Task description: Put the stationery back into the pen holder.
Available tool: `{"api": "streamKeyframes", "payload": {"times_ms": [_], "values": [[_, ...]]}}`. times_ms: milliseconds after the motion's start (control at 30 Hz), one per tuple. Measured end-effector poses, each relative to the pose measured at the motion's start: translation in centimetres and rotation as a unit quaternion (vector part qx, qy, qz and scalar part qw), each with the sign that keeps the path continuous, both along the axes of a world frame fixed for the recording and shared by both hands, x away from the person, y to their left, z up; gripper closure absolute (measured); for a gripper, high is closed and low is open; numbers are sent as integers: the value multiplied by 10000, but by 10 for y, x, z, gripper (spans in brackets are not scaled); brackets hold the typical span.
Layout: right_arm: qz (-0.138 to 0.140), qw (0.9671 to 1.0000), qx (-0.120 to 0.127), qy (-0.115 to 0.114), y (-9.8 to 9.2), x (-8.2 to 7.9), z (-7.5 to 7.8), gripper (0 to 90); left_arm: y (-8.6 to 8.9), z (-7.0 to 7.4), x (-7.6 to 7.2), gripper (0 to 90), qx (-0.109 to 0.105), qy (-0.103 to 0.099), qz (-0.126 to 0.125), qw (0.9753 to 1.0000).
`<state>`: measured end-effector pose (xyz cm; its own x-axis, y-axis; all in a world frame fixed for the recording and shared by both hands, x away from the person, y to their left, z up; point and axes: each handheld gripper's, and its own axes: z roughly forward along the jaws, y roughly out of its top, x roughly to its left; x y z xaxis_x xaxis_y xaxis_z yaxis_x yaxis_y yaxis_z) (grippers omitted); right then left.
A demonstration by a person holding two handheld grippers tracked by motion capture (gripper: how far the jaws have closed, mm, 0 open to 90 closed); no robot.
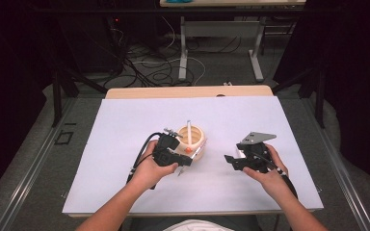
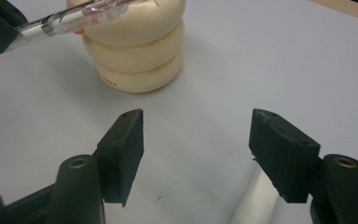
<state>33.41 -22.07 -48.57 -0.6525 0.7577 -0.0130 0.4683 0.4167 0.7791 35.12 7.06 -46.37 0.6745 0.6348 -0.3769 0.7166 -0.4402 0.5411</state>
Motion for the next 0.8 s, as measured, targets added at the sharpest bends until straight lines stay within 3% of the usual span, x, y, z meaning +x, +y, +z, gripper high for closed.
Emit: {"api": "streamKeyframes", "payload": {"times_ms": [200,333,400,533,600,667,733,767,800], "values": [[85,9998,17,166,6,-3,-2,353,10,-1,-1,798,-170,1,51,9998],[122,9998,51,174,9,-4,-3,355,14,-3,-1,798,-150,-52,56,9999],[120,9997,39,199,9,-4,-3,355,15,-2,-3,798,-100,-160,56,9998],[137,9997,76,211,9,-4,-3,355,18,4,-10,798,116,-633,-175,9978],[135,9997,35,221,8,-4,-3,353,18,6,-15,798,221,-915,-249,9952],[110,9998,91,151,9,-3,-4,352,18,9,-20,798,339,-1254,-346,9909],[123,9998,41,126,9,-4,-3,351,17,11,-26,798,567,-1680,-521,9828],[142,9998,32,126,9,-4,-3,350,15,12,-30,798,702,-1985,-637,9755],[146,9998,35,140,10,-4,-3,348,14,12,-33,798,802,-2172,-721,9701]]}}
